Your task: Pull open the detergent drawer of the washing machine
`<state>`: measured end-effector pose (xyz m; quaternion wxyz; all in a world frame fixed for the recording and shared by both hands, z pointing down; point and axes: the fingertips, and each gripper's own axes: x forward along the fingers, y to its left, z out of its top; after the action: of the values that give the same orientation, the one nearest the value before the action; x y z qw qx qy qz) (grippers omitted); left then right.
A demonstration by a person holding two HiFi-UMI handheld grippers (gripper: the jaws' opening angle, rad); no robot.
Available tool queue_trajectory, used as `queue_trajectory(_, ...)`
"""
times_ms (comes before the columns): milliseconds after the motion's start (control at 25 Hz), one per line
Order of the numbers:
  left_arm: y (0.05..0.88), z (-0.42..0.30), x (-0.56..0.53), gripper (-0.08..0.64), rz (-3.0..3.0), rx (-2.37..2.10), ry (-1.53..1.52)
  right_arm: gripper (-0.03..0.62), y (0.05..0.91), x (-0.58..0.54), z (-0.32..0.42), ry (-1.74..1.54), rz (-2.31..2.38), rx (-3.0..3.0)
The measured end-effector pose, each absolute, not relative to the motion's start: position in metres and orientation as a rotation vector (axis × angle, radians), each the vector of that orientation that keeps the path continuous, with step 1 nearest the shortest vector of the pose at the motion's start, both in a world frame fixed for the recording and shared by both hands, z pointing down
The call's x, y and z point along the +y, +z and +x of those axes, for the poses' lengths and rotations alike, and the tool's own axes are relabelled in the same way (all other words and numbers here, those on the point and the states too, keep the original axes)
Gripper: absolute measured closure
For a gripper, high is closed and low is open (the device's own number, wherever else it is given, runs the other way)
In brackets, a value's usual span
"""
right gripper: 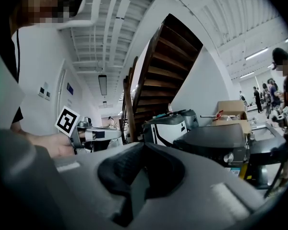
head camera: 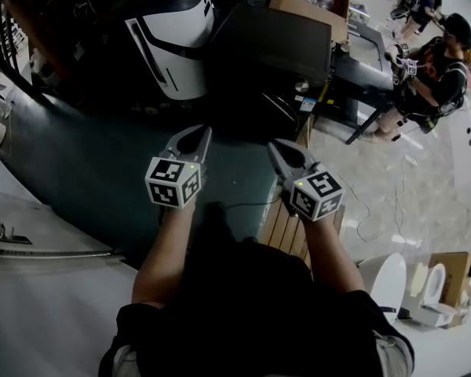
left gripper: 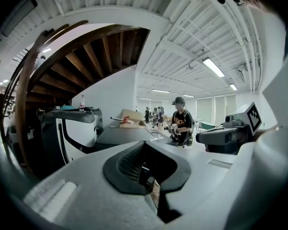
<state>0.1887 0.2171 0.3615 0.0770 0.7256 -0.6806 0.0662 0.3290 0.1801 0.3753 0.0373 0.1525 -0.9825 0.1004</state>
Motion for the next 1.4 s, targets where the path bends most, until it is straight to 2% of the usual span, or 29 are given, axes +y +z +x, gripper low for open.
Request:
queue_trajectory(400, 0.369, 0.154, 0.168, 0.549, 2.176, -2.006, 0.190, 0.589, 0.385, 0.133, 0.288, 0.352, 0.438, -2.978)
queue_trajectory(1080, 0.404, 0.006, 0.056, 0.549, 2.133, -1.904, 0.162, 0.589, 0.428, 0.035, 0.147, 0.446, 0.421, -2.840)
queue_trajectory(1400, 0.395, -0.053, 0.025, 0.549, 2.188, -1.858, 0.099, 0.589, 0.410, -0.009, 0.092, 0.382, 0.516, -2.808)
